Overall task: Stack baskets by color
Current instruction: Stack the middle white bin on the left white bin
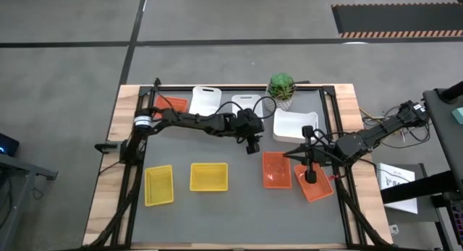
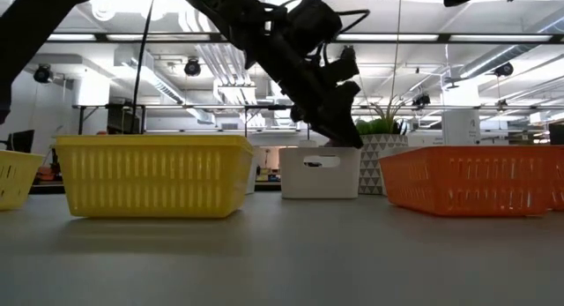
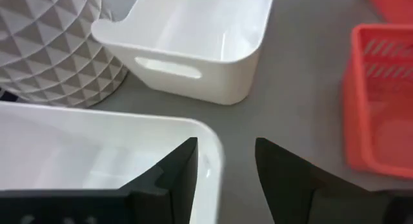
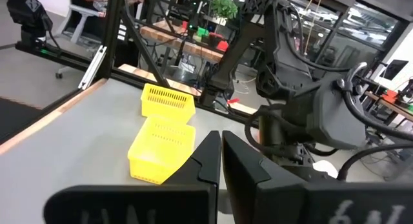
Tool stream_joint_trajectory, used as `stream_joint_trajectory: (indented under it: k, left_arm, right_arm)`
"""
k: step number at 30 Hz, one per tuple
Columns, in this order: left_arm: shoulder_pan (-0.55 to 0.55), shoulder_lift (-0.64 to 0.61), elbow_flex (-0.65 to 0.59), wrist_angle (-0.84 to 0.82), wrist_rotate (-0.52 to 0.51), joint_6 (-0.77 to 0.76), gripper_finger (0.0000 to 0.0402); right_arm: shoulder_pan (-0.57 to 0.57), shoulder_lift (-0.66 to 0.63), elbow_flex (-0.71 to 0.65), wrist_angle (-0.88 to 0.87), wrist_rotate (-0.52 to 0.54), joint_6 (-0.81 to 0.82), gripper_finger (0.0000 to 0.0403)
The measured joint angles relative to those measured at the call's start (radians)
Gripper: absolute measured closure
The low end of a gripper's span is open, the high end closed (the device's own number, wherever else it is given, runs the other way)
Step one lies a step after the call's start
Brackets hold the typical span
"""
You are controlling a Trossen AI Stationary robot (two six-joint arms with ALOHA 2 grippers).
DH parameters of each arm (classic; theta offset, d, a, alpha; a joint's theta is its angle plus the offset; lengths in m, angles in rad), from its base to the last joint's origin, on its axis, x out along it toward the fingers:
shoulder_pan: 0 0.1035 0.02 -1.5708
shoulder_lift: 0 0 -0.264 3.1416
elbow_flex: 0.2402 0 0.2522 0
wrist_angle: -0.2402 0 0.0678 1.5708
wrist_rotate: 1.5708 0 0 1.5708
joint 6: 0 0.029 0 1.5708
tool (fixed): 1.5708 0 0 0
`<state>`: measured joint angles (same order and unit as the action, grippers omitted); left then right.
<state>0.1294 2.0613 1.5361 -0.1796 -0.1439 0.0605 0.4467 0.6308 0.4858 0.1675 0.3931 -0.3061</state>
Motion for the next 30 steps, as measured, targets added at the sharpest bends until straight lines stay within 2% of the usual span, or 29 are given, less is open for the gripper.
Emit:
stream_joint_trajectory:
  k: [9, 12, 17, 23, 30]
  left_arm:
    - [0.002, 0.031, -0.003, 0.013, -0.004, 0.000, 0.0290]
    - [0.002, 0.031, -0.005, 0.027, -0.004, 0.000, 0.0319]
    - [0.002, 0.029, -0.005, 0.021, -0.004, 0.006, 0.0390]
    - [-0.003, 0.028, -0.005, 0.019, -0.013, 0.029, 0.0400]
    - [-0.033, -0.043, -0.005, -0.024, -0.113, 0.118, 0.0401]
  right_arm:
    - [0.000, 0.000, 0.000, -0.006, 0.000, 0.000, 0.0394]
    - [0.000, 0.000, 0.000, -0.006, 0.000, 0.004, 0.0394]
    - [0.000, 0.000, 0.000, -0.007, 0.000, 0.005, 0.0394]
    - [0.000, 0.000, 0.000, -0.010, 0.000, 0.008, 0.0394]
    - [0.000, 0.000, 0.000, -0.026, 0.000, 0.007, 0.0394]
